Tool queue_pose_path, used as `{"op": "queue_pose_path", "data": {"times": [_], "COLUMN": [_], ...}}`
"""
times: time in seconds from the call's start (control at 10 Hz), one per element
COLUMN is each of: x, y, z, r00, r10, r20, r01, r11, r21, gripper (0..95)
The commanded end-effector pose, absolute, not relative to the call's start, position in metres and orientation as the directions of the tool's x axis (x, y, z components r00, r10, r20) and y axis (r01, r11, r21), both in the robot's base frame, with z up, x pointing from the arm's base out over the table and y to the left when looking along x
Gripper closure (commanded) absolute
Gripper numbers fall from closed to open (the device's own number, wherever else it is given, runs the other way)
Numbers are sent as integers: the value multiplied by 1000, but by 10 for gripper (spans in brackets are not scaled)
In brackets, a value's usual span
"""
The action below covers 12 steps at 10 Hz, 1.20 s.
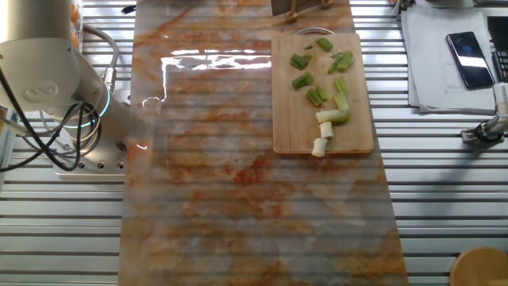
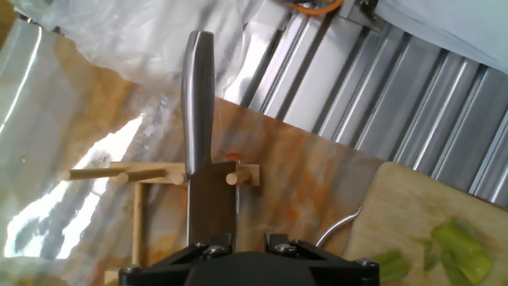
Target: Chop the scallions
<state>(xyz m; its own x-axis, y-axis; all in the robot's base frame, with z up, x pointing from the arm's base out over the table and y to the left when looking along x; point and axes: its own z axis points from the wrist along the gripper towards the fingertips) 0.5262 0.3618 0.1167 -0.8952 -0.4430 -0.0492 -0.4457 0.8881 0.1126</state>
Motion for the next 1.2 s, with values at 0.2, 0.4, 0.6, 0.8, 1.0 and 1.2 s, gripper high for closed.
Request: {"op": "queue_pose_path", "data": {"times": [0.2, 0.4, 0.6, 0.8, 1.0, 1.2], "x": [527, 530, 535, 543, 547, 540], "y": [345, 328, 309, 287, 268, 245], "z": [123, 125, 124, 124, 127, 133], "r00": [-890, -893, -908, -915, -925, -961], "r10": [-453, -448, -417, -401, -380, -275], "r20": [-47, -46, -35, -38, -20, 1], "r01": [-455, -450, -418, -402, -381, -275], "r11": [884, 888, 908, 915, 925, 961], "r21": [105, 96, 36, 29, 3, -5], "gripper": [760, 760, 950, 950, 950, 950]}}
